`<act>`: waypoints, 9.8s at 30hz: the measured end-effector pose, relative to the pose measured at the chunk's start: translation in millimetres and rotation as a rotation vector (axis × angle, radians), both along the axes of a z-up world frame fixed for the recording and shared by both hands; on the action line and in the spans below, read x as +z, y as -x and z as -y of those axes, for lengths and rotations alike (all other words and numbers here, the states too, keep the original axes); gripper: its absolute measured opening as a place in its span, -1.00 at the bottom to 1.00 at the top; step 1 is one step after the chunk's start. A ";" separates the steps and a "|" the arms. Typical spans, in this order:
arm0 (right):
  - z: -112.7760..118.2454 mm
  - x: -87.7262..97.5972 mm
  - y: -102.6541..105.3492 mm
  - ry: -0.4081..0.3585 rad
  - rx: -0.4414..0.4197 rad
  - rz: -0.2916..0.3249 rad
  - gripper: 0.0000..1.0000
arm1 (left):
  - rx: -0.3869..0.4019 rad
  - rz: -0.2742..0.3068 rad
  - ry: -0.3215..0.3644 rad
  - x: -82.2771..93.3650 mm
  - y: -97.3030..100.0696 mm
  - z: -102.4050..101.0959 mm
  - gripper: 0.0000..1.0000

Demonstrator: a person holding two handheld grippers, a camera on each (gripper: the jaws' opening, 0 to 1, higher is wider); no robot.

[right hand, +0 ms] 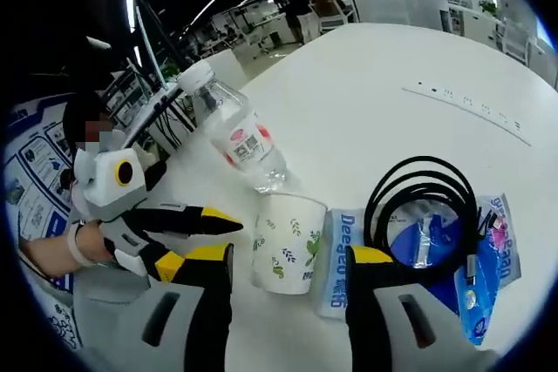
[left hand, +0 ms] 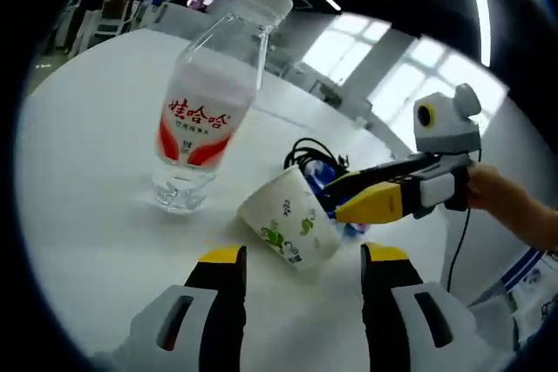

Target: Arrange the tabletop items into an orderly group along one side of the table until the central work area is clear of visible clutter.

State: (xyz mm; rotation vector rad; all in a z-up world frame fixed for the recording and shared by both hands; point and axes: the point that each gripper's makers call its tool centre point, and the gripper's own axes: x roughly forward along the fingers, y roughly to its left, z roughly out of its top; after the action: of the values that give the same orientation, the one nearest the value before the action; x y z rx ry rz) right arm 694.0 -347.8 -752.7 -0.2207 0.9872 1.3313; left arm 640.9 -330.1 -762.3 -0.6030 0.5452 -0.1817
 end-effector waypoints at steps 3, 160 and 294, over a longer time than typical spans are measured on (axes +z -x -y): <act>-7.0 -5.2 2.1 0.012 0.010 -0.004 -0.05 | 0.000 -0.004 -0.003 -1.7 0.6 -1.5 -0.01; -1.3 77.9 28.9 -0.272 0.187 -0.203 -0.58 | -0.363 0.437 -0.541 40.4 17.2 31.8 -0.29; -55.1 11.2 -59.6 -0.077 0.010 0.184 -1.00 | -0.308 0.238 -0.434 -14.6 27.1 15.5 -0.40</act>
State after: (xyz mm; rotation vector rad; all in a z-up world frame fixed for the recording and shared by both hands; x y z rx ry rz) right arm 753.6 -292.7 -741.5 -0.2851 0.7800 1.3304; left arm 613.7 -345.6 -776.9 -0.0693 0.4252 -0.4079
